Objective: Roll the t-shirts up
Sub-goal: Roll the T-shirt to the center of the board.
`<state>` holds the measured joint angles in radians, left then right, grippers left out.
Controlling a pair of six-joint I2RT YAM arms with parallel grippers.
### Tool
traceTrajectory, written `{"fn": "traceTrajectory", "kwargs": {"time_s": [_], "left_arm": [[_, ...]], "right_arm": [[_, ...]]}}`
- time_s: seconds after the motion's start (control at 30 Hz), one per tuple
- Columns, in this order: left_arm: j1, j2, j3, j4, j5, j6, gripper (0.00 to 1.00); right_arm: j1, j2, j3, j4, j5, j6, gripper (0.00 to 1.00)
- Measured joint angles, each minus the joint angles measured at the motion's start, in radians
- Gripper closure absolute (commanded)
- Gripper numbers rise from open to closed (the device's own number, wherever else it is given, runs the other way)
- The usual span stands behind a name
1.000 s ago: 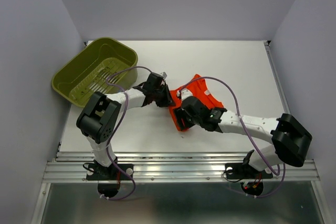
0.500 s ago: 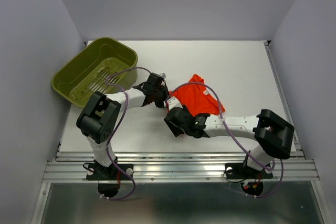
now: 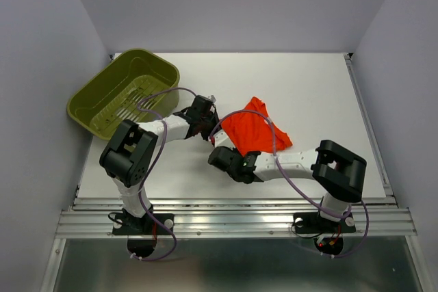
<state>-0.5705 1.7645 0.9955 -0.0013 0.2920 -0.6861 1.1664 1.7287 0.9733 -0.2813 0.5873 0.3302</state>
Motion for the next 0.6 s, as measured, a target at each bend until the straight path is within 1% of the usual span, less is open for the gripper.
{"fn": "traceTrajectory", "kwargs": {"time_s": [0.03, 0.07, 0.1, 0.13, 0.17, 0.23, 0.27, 0.33, 0.37, 0.4, 0.43, 0.6], "left_arm": [[0.000, 0.000, 0.000, 0.000, -0.002, 0.000, 1.00], [0.000, 0.000, 0.000, 0.000, -0.005, 0.000, 0.88], [0.000, -0.001, 0.000, 0.000, -0.006, 0.001, 0.82], [0.000, -0.001, 0.000, 0.000, -0.008, 0.001, 0.76], [0.000, -0.002, 0.000, -0.001, -0.008, 0.002, 0.64], [0.000, -0.003, 0.000, -0.001, -0.009, 0.014, 0.51], [0.000, -0.006, 0.000, -0.004, -0.011, 0.024, 0.40], [0.000, -0.013, 0.000, -0.014, -0.017, 0.020, 0.29], [0.000, -0.016, 0.000, -0.017, -0.018, 0.022, 0.20], [0.000, -0.023, 0.000, -0.023, -0.021, 0.024, 0.19], [0.000, -0.029, 0.000, -0.029, -0.024, 0.028, 0.15], [0.001, -0.056, 0.006, -0.064, -0.039, 0.042, 0.13]], "right_arm": [[0.000, 0.000, 0.002, 0.000, 0.008, 0.006, 0.93], [0.000, 0.000, 0.004, 0.001, 0.014, 0.011, 0.96], [0.000, 0.000, 0.004, 0.000, 0.019, 0.018, 0.99], [0.000, 0.000, 0.004, 0.002, 0.020, 0.022, 0.99], [0.000, 0.000, 0.004, 0.002, 0.018, 0.024, 0.99], [0.000, 0.000, 0.004, 0.004, 0.014, 0.031, 0.99], [-0.002, -0.002, 0.002, 0.010, 0.003, 0.033, 0.99], [-0.013, -0.019, -0.011, 0.024, -0.026, 0.041, 0.99], [-0.016, -0.027, -0.016, 0.027, -0.041, 0.045, 0.99], [-0.025, -0.040, -0.023, 0.032, -0.062, 0.053, 0.99], [-0.035, -0.052, -0.029, 0.036, -0.086, 0.059, 0.99], [-0.093, -0.109, -0.074, 0.081, -0.193, 0.085, 0.99]]}}
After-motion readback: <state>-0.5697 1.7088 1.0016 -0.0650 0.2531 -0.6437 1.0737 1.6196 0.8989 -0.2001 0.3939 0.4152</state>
